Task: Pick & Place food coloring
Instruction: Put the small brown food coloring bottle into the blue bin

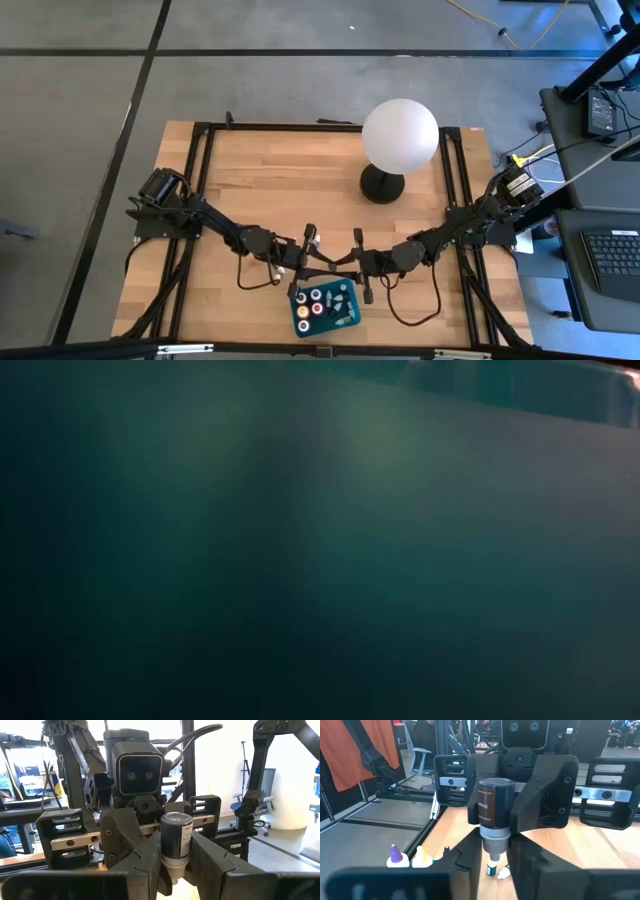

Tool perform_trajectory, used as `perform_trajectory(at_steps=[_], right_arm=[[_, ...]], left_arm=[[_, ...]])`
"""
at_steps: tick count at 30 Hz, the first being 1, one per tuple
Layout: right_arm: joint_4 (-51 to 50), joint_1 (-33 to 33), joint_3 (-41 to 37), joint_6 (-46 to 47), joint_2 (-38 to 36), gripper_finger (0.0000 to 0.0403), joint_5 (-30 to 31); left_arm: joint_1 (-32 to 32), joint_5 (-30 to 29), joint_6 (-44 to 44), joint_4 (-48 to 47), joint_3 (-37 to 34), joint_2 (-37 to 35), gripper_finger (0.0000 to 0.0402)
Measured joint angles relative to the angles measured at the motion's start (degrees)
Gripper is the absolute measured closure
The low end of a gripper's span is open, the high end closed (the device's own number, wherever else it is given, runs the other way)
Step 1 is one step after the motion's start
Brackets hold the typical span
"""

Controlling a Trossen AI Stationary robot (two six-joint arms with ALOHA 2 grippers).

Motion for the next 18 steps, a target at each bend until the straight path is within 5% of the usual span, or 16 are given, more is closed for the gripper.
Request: perform_trajectory(at_steps=[8, 18], right_arm=[[-0.1, 0.0, 0.0, -0.04, 0.0, 0.0342, 0.01], [-1.86, 0.27, 0.0, 2.73, 0.0, 0.034, 0.26]], left_arm=[[0.0, -0.05, -0.01, 0.0, -0.02, 0.0, 0.0305], [-0.07, 0.16, 0.02, -2.7, -0.02, 0.0, 0.0208]])
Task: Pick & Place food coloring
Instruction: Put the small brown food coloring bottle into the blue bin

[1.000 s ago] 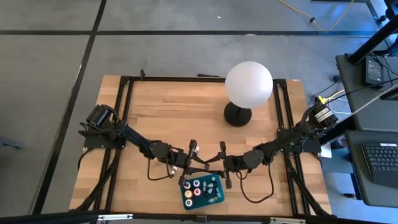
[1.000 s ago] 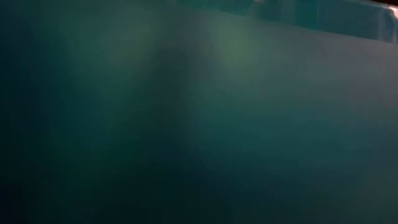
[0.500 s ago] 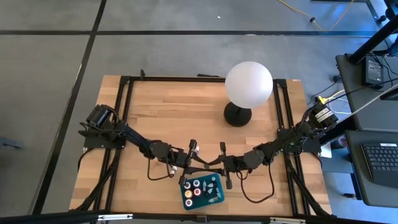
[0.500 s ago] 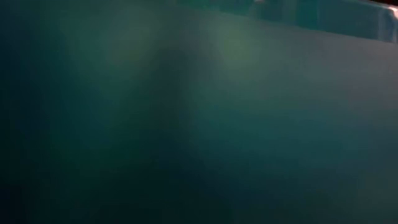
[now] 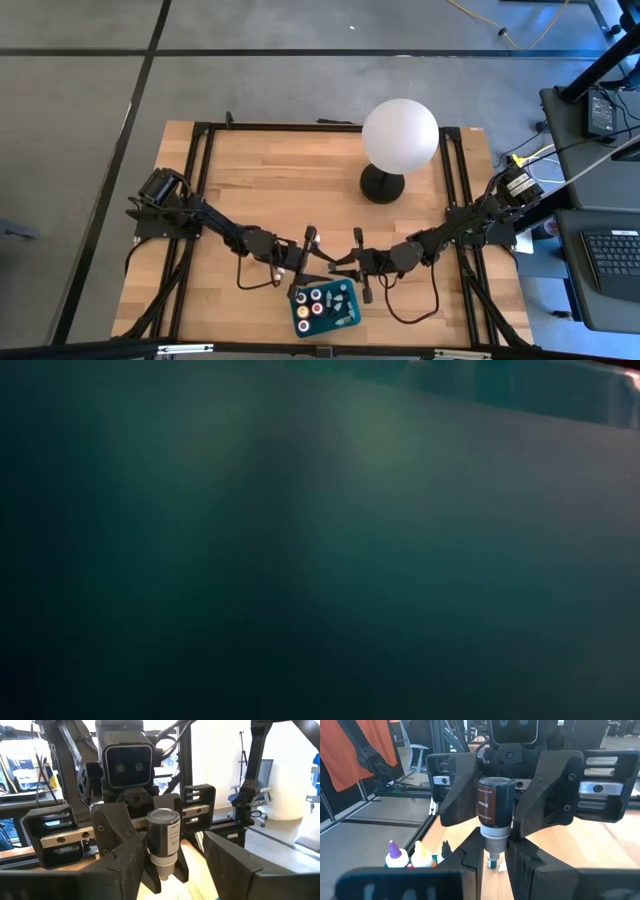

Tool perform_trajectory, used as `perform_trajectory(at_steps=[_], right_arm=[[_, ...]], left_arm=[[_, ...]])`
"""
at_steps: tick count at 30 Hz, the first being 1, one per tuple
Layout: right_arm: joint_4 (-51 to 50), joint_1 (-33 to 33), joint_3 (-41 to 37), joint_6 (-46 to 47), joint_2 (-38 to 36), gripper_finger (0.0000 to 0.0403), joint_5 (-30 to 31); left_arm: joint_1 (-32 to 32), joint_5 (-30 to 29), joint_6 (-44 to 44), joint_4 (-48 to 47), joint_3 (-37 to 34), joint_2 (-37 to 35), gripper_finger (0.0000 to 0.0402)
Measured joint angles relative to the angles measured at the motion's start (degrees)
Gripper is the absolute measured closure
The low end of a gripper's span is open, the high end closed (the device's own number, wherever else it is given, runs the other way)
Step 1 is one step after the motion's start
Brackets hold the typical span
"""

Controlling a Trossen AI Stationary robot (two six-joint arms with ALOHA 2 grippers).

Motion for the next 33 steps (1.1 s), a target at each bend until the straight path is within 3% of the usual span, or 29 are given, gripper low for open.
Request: perform_trajectory(at_steps=[7, 13, 19, 27, 33], right_arm=[[-5.17, 1.7, -0.02, 3.9, 0.0, 0.0339, -0.35], [-12.09, 3.67, -0.02, 10.87, 0.0, 0.0337, -10.41], [-16.07, 4.3, -0.02, 16.36, 1.42, 0.0335, -11.34], [-16.15, 4.34, -0.02, 18.46, 6.73, 0.0334, -12.87], [-15.82, 4.3, -0.02, 18.23, 7.13, 0.0328, -15.07]], left_arm=[[-0.05, -0.22, 0.01, -4.48, -0.11, -0.97, 0.0179], [-0.5, -3.47, 0.01, -19.6, -0.11, -8.04, 0.0179], [-1.28, -5.59, -0.42, -26.97, -0.09, -13.46, 0.0181], [-3.38, -5.61, -8.22, -28.69, -0.09, -14.45, 0.0182], [-5.31, -8.15, -16.17, -39.2, -0.07, -14.73, 0.0191]])
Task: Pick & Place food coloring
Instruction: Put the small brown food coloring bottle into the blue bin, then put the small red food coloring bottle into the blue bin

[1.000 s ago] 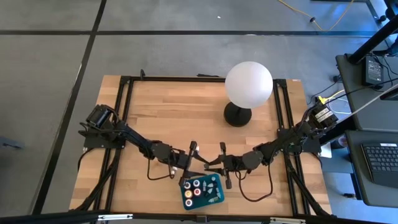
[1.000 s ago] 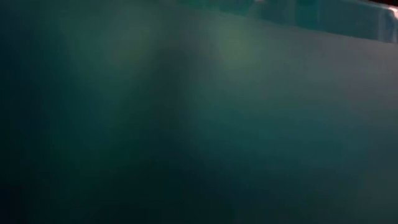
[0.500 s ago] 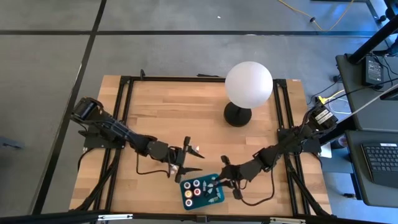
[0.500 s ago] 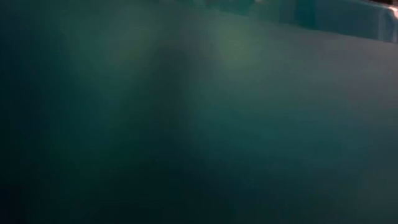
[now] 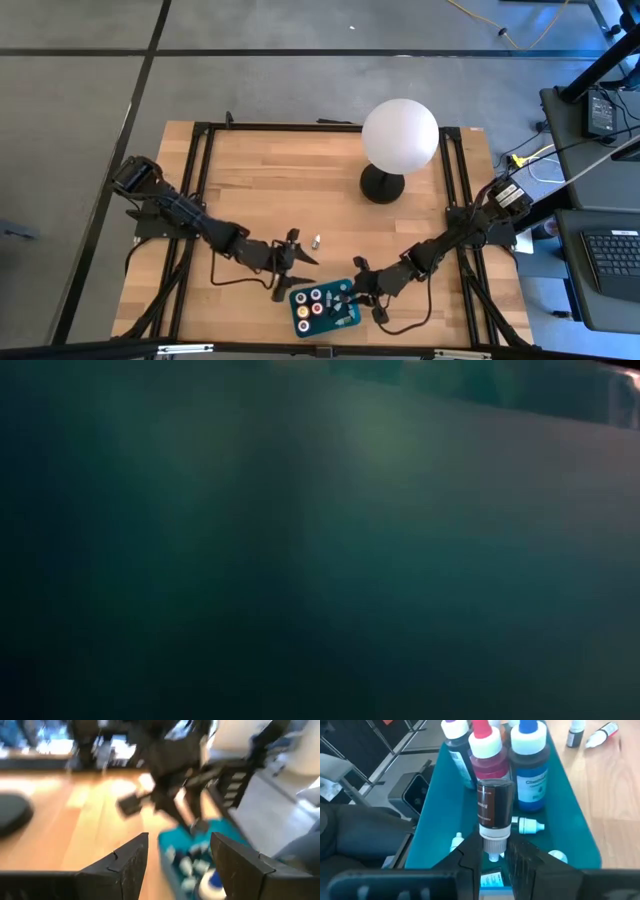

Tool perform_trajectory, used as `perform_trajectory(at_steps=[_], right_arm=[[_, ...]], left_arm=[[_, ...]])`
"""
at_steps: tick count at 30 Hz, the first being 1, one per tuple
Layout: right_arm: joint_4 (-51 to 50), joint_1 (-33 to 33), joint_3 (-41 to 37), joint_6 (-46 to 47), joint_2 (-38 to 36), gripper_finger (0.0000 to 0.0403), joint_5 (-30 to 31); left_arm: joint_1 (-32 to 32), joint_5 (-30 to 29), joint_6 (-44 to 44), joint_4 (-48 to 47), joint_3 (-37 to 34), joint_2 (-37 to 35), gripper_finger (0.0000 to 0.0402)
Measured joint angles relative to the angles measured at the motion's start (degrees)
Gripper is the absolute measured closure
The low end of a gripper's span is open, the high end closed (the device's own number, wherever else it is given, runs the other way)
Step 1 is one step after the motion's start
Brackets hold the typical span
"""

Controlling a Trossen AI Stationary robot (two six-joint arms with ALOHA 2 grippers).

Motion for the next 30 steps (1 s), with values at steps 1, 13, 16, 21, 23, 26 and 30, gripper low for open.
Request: perform_trajectory(at_steps=[1, 13, 16, 21, 23, 26, 30], right_arm=[[0.0, 0.02, 0.0, -0.12, 0.0, 0.0325, 0.0], [-0.7, 0.02, 0.0, -1.5, -0.02, 0.0311, -0.15], [-0.79, -0.02, 0.0, -3.13, -0.04, 0.031, -1.32], [-0.94, -0.16, 0.0, -3.19, -0.07, 0.031, -1.97], [-1.03, -0.29, 0.02, -3.17, -0.09, 0.031, -2.11], [-1.22, -0.82, 0.03, -3.12, -0.11, 0.031, -2.32], [-2.1, -1.35, 0.09, -3.06, -0.17, 0.031, -2.3]], left_arm=[[-0.27, -1.21, -1.46, -2.05, 0.0, 0.0, 0.0192], [-2.66, -1.89, -20.83, -23.22, 0.02, -3.5, 0.0206], [-3.53, 0.65, -22.34, -23.38, 0.02, -3.5, 0.0209], [-5.19, 1.09, -28.46, -26.53, 0.31, -3.5, 0.0215], [-6.06, 1.07, -32.19, -33.45, 2.53, -3.05, 0.0219], [-7.43, 1.43, -37.99, -49.64, 9.18, -1.65, 0.0226], [-8.61, -0.03, -41.72, -63.63, 17.73, 2.17, 0.0231]])
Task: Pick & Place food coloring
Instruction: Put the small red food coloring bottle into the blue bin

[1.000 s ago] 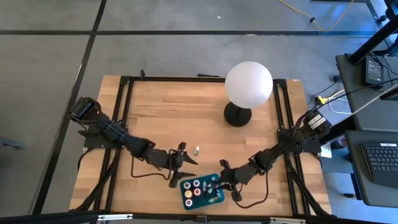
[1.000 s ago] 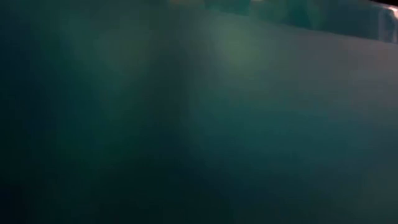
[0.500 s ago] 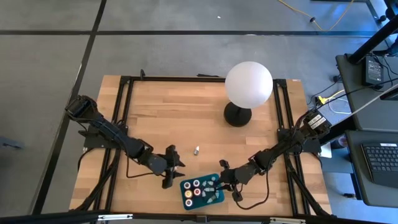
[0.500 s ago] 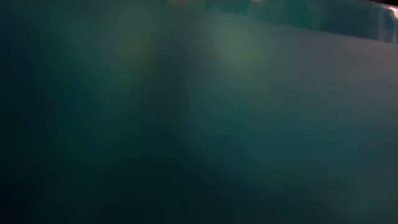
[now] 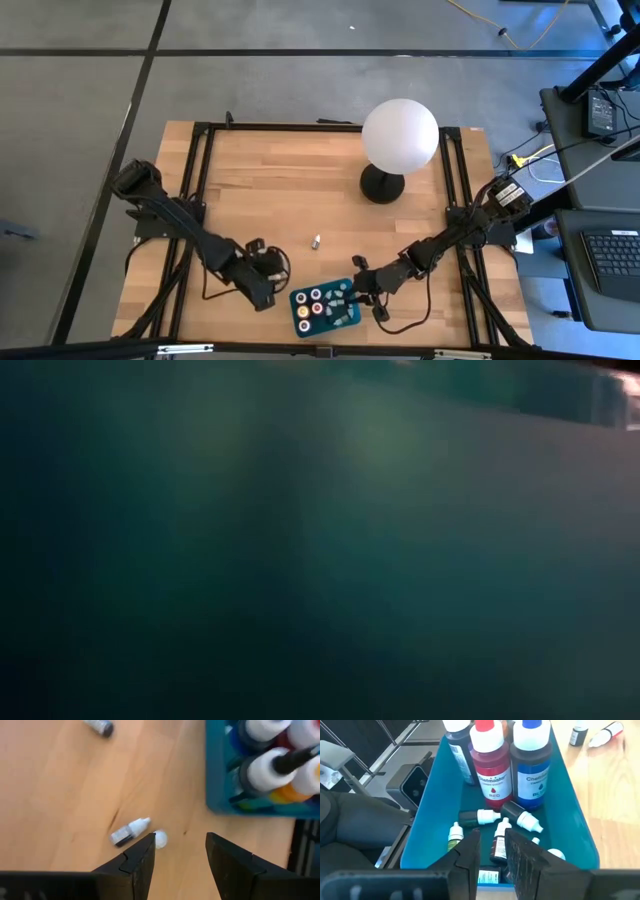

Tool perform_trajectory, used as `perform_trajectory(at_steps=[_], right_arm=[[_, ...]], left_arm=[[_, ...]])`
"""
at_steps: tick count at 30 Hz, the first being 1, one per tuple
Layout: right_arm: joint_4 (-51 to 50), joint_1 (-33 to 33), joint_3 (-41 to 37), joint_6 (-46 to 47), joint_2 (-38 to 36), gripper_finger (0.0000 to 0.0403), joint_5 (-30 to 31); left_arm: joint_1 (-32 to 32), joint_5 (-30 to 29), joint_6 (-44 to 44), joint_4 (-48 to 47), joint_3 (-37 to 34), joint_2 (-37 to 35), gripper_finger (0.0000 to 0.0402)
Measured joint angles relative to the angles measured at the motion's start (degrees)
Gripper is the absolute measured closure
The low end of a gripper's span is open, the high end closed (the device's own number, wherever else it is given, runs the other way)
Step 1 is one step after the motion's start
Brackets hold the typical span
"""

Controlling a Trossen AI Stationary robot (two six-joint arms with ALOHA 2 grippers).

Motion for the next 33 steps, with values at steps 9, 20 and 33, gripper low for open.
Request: perform_trajectory(at_steps=[9, 20, 33], right_arm=[[-0.63, 0.0, 0.07, 0.16, -0.04, 0.031, 0.22], [-0.79, 0.0, 0.04, 0.26, -0.04, 0.031, 0.24], [-0.96, 0.0, -0.02, 0.24, 0.04, 0.031, 0.24]], left_arm=[[0.71, 4.15, 4.23, -1.9, 4.11, 9.84, 0.0229], [2.09, 5.6, 3.82, -3.83, 4.0, 10.75, 0.0246], [3.45, 0.85, -11.02, -12.58, 3.98, 10.75, 0.0252]])
